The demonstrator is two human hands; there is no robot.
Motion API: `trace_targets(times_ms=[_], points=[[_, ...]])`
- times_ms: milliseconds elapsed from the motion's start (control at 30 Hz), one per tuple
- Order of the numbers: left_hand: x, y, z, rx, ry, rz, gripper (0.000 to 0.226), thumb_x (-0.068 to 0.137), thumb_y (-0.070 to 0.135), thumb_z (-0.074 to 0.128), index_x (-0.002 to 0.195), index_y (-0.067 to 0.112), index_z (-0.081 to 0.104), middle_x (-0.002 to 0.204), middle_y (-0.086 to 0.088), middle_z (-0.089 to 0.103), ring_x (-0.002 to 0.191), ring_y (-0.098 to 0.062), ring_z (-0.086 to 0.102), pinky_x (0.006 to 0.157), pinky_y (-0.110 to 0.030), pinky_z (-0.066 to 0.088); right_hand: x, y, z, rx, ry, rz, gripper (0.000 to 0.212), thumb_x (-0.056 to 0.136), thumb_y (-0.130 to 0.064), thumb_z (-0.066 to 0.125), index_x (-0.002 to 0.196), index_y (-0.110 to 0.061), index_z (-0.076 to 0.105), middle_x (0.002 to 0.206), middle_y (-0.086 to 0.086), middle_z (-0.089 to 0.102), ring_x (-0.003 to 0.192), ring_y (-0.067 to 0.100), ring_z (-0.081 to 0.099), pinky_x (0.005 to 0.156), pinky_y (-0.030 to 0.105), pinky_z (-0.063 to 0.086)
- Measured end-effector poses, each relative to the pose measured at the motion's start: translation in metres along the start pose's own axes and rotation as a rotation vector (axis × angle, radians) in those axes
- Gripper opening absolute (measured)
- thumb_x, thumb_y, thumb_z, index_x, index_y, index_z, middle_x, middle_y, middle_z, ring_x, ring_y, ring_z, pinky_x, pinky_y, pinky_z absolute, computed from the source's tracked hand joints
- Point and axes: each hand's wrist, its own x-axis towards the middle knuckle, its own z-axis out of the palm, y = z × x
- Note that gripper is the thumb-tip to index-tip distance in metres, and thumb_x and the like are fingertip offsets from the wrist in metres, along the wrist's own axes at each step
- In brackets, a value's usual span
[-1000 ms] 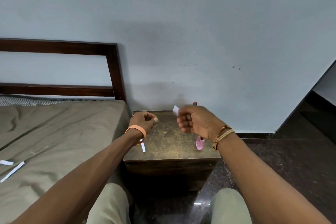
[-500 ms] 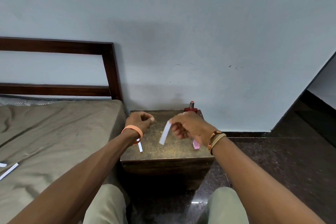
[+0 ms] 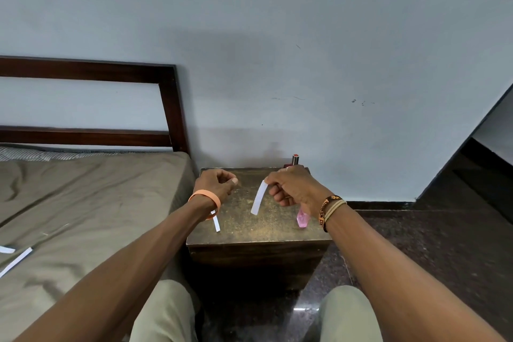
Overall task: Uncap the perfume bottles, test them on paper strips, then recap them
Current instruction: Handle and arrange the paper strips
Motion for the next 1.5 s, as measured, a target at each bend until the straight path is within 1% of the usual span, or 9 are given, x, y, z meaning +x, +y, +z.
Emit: trace_targets(times_ms=[167,300,467,600,767,900,1067,1233,1500], points=[[0.006,-0.001,-0.005,-0.028,0.020,-0.016,0.007,0.083,0.019,0.072,0.077,0.021,0.069,0.073,-0.003,0.072,0.072,-0.022,0.070,0.075,-0.042,0.060,-0.002,-0.012,-0.012,0.508,-0.215,0.010,0.013,0.090,-0.014,0.062,0.083,-0.005,0.067,0.071,0.008,0.063,0.058,0.016,0.056,0.055,0.027,0.049],[0.005,0.002,-0.006,-0.013,0.029,-0.004,0.003,0.084,0.020,0.071,0.082,0.018,0.070,0.077,-0.003,0.072,0.074,-0.020,0.070,0.073,-0.035,0.059,-0.002,-0.012,-0.003,-0.147,-0.008,-0.042,0.014,0.091,-0.014,0.060,0.084,-0.003,0.068,0.068,0.006,0.059,0.050,0.011,0.049,0.049,0.021,0.040],[0.005,0.003,-0.008,-0.036,0.042,-0.003,0.003,0.083,0.017,0.072,0.083,0.015,0.071,0.074,-0.004,0.071,0.063,-0.014,0.065,0.067,-0.028,0.056,-0.002,-0.027,-0.010,0.540,-0.173,-0.074,0.013,0.090,-0.014,0.062,0.083,-0.005,0.067,0.068,0.007,0.062,0.054,0.016,0.055,0.054,0.027,0.048],[0.005,0.002,-0.010,-0.036,0.046,0.000,0.003,0.084,0.018,0.071,0.085,0.015,0.070,0.076,-0.003,0.071,0.068,-0.016,0.067,0.066,-0.028,0.057,-0.004,-0.024,-0.001,-0.115,-0.008,-0.035,0.013,0.090,-0.012,0.060,0.084,-0.002,0.066,0.065,0.006,0.057,0.049,0.012,0.046,0.047,0.021,0.037],[0.003,0.002,-0.011,-0.036,0.039,0.000,0.002,0.083,0.017,0.071,0.081,0.016,0.070,0.070,0.000,0.069,0.064,-0.015,0.065,0.062,-0.025,0.054,-0.003,-0.025,-0.005,0.505,-0.221,-0.044,0.014,0.089,-0.014,0.064,0.081,-0.004,0.068,0.067,0.006,0.062,0.053,0.015,0.055,0.053,0.027,0.048],[0.003,-0.005,-0.012,-0.025,0.042,0.002,0.005,0.083,0.020,0.072,0.078,0.020,0.070,0.073,-0.002,0.071,0.069,-0.018,0.068,0.072,-0.033,0.059,-0.002,-0.015,0.002,-0.039,-0.066,-0.016,0.015,0.091,-0.014,0.061,0.080,-0.006,0.067,0.064,0.004,0.059,0.051,0.012,0.048,0.051,0.024,0.040],[0.004,-0.007,-0.014,-0.015,0.044,0.007,0.003,0.084,0.020,0.071,0.083,0.017,0.071,0.073,-0.001,0.071,0.068,-0.017,0.068,0.074,-0.034,0.059,0.000,-0.021,-0.007,0.586,-0.192,-0.026,0.013,0.088,-0.015,0.063,0.078,-0.008,0.066,0.064,0.004,0.061,0.052,0.013,0.054,0.054,0.026,0.048],[0.003,-0.007,-0.012,-0.026,0.042,-0.004,0.005,0.084,0.019,0.071,0.080,0.019,0.070,0.074,-0.002,0.071,0.071,-0.019,0.069,0.073,-0.035,0.060,0.000,-0.010,0.002,-0.166,-0.079,0.028,0.014,0.093,-0.014,0.058,0.088,-0.004,0.067,0.064,0.003,0.058,0.048,0.010,0.048,0.048,0.020,0.039],[0.001,-0.006,-0.010,-0.021,0.020,-0.005,0.009,0.084,0.019,0.071,0.076,0.021,0.068,0.073,-0.002,0.071,0.069,-0.018,0.067,0.069,-0.031,0.058,-0.005,-0.024,-0.003,0.202,-0.134,-0.028,0.016,0.088,-0.013,0.062,0.075,-0.006,0.066,0.064,0.006,0.060,0.050,0.013,0.051,0.051,0.024,0.045]])
